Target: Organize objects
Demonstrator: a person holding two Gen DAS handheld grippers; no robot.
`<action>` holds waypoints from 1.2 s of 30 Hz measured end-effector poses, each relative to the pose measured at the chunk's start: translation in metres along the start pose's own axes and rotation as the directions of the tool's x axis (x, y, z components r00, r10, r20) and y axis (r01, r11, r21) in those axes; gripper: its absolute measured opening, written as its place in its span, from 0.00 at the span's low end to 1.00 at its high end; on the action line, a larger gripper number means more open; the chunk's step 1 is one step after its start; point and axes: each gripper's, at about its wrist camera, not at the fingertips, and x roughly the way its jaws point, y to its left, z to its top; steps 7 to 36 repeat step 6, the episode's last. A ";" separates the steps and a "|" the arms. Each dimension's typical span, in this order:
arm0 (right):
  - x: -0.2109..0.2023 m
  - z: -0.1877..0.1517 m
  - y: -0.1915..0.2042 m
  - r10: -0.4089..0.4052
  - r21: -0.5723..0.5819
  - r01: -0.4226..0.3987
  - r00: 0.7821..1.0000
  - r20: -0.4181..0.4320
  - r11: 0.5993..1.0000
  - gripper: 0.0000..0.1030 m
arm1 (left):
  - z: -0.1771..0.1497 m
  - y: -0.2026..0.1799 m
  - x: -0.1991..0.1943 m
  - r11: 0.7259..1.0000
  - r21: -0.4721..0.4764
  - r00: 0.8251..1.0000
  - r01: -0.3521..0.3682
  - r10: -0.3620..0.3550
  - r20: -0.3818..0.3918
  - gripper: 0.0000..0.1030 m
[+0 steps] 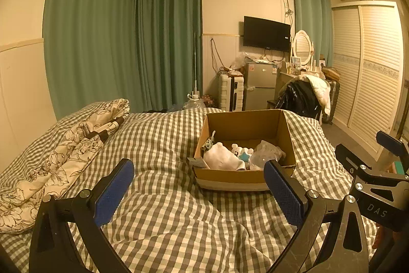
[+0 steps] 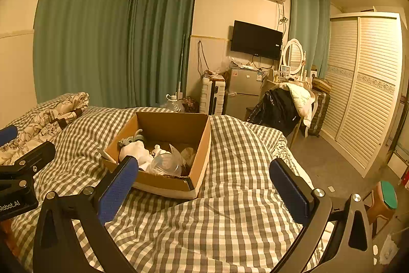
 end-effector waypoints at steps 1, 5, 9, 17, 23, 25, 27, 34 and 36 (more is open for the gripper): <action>0.000 0.000 0.000 0.001 -0.001 -0.001 1.000 -0.001 1.000 1.00 | 0.000 0.000 0.000 1.000 0.000 1.000 0.000 0.000 -0.002 1.00; 0.000 -0.002 -0.001 0.002 -0.005 -0.002 1.000 -0.005 1.000 1.00 | 0.000 0.001 -0.001 1.000 -0.006 1.000 -0.017 0.017 0.001 1.00; -0.001 -0.002 -0.002 0.003 -0.005 -0.003 1.000 -0.006 1.000 1.00 | 0.000 0.001 -0.001 1.000 -0.004 1.000 -0.016 0.016 0.000 1.00; -0.001 -0.002 -0.002 0.003 -0.005 -0.003 1.000 -0.006 1.000 1.00 | 0.000 0.001 -0.001 1.000 -0.004 1.000 -0.016 0.016 0.000 1.00; -0.001 -0.002 -0.002 0.003 -0.005 -0.003 1.000 -0.006 1.000 1.00 | 0.000 0.001 -0.001 1.000 -0.004 1.000 -0.016 0.016 0.000 1.00; -0.001 -0.002 -0.002 0.003 -0.005 -0.003 1.000 -0.006 1.000 1.00 | 0.000 0.001 -0.001 1.000 -0.004 1.000 -0.016 0.016 0.000 1.00; -0.001 -0.002 -0.002 0.003 -0.005 -0.003 1.000 -0.006 1.000 1.00 | 0.000 0.001 -0.001 1.000 -0.004 1.000 -0.016 0.016 0.000 1.00; -0.001 -0.002 -0.002 0.003 -0.005 -0.003 1.000 -0.006 1.000 1.00 | 0.000 0.001 -0.001 1.000 -0.004 1.000 -0.016 0.016 0.000 1.00; -0.001 -0.002 -0.002 0.003 -0.005 -0.003 1.000 -0.006 1.000 1.00 | 0.000 0.001 -0.001 1.000 -0.004 1.000 -0.016 0.016 0.000 1.00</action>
